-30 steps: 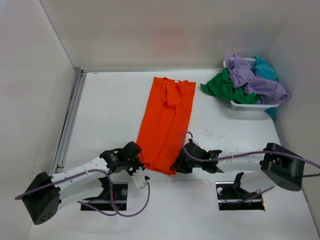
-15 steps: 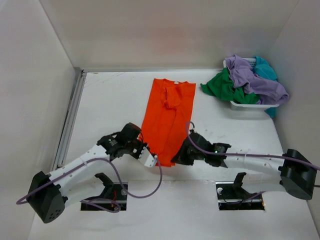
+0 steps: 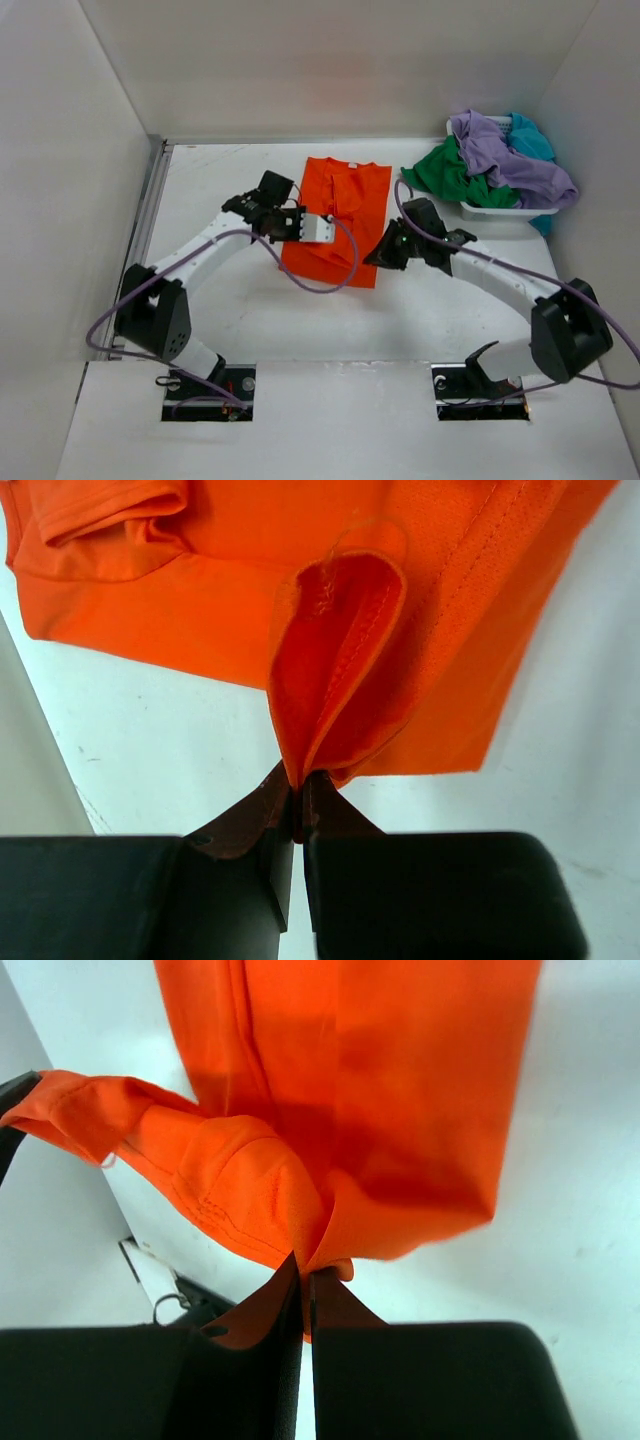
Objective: Fold and stack the t-shirts
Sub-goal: Fold the folded rectangular tshirt in 1/3 of the way
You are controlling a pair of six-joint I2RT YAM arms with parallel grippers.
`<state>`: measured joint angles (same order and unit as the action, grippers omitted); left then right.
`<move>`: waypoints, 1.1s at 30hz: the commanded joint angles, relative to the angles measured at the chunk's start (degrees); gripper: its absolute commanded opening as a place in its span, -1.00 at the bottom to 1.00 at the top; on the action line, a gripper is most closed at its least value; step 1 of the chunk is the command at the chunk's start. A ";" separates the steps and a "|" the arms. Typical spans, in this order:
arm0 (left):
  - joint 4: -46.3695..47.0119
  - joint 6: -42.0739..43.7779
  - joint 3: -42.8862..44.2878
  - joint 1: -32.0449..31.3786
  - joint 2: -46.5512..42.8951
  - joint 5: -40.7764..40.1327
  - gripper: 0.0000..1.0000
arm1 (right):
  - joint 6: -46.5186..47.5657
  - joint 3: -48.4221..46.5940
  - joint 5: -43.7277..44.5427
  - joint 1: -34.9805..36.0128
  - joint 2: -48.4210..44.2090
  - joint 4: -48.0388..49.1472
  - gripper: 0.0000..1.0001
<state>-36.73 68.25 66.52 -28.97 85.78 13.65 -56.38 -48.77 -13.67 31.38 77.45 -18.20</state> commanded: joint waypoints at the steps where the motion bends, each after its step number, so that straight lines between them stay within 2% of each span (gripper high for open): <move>1: 1.40 -4.70 7.03 1.94 5.08 1.56 -1.00 | 7.59 -6.58 -6.09 -5.21 5.06 -0.61 -0.88; 7: 3.59 -5.85 14.86 2.65 14.67 1.47 -0.97 | 10.41 -13.44 -10.32 -11.46 14.21 -0.44 -0.88; 14: 4.65 -5.06 23.47 4.05 24.95 1.29 -0.95 | 11.73 -21.18 -14.54 -14.36 26.16 1.05 -0.87; 19: 5.00 -3.65 27.51 5.11 30.23 1.29 -0.91 | 11.38 -23.12 -14.37 -17.26 30.12 2.29 -0.83; 26: 5.35 -4.17 30.24 6.34 34.89 0.15 -0.83 | 11.73 -26.19 -15.94 -19.29 34.25 3.34 -0.28; 30: 8.24 -6.28 31.03 7.22 36.30 -2.39 -0.65 | 11.73 -28.83 -15.68 -21.66 35.14 3.52 -0.26; 33: 11.58 -9.70 32.61 7.83 37.09 -4.24 -0.36 | 11.91 -31.20 -15.68 -23.07 35.31 3.26 -0.26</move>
<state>-30.39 63.18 95.04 -22.11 122.91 11.16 -45.63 -75.81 -28.58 10.07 112.53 -17.54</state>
